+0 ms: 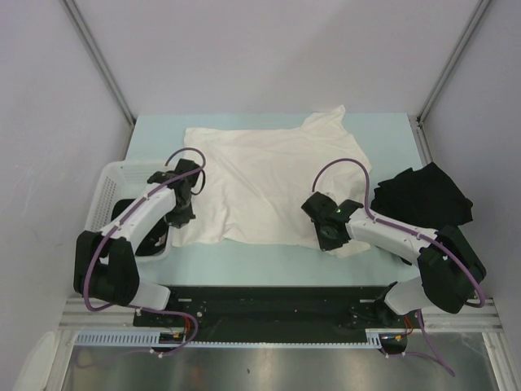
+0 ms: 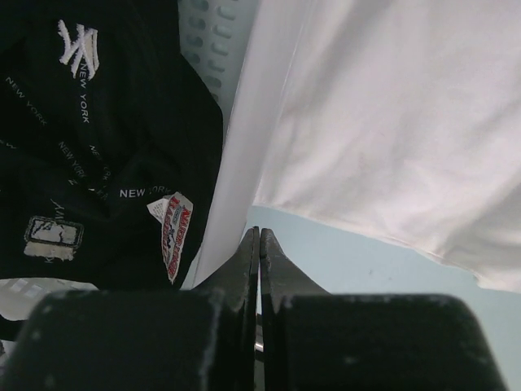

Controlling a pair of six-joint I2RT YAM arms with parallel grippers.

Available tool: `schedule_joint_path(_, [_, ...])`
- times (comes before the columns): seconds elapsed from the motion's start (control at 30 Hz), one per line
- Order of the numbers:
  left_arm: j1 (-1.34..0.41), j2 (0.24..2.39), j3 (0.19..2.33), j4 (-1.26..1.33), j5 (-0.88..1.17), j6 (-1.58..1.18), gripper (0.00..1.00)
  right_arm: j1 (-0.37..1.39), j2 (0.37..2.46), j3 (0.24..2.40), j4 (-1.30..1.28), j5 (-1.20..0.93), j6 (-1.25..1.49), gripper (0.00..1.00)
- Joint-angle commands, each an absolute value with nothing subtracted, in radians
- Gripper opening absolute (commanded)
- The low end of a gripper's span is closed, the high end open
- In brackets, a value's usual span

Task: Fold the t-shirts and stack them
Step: Grap the side of the flattened tshirt closest away from the robot with both arms

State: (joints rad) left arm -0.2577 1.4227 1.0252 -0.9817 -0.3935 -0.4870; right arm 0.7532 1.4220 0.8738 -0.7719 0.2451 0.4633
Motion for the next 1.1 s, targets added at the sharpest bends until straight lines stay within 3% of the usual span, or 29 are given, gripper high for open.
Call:
schedule_joint_path(0.0, [-0.229,1.399,1.062,-0.992,-0.428,-0.466,0.0,0.747,1.416,0.91,-0.761,0.249,0.448,0.07])
schedule_joint_path(0.7, [-0.138,1.405,1.072,-0.966,-0.42,-0.397,0.0,0.744,1.417,0.91,-0.761,0.248,0.453,0.07])
schedule_joint_path(1.07, [-0.138,1.404,1.032,-0.962,-0.315,-0.339,0.0,0.742,1.424,0.91,-0.744,0.238,0.471,0.07])
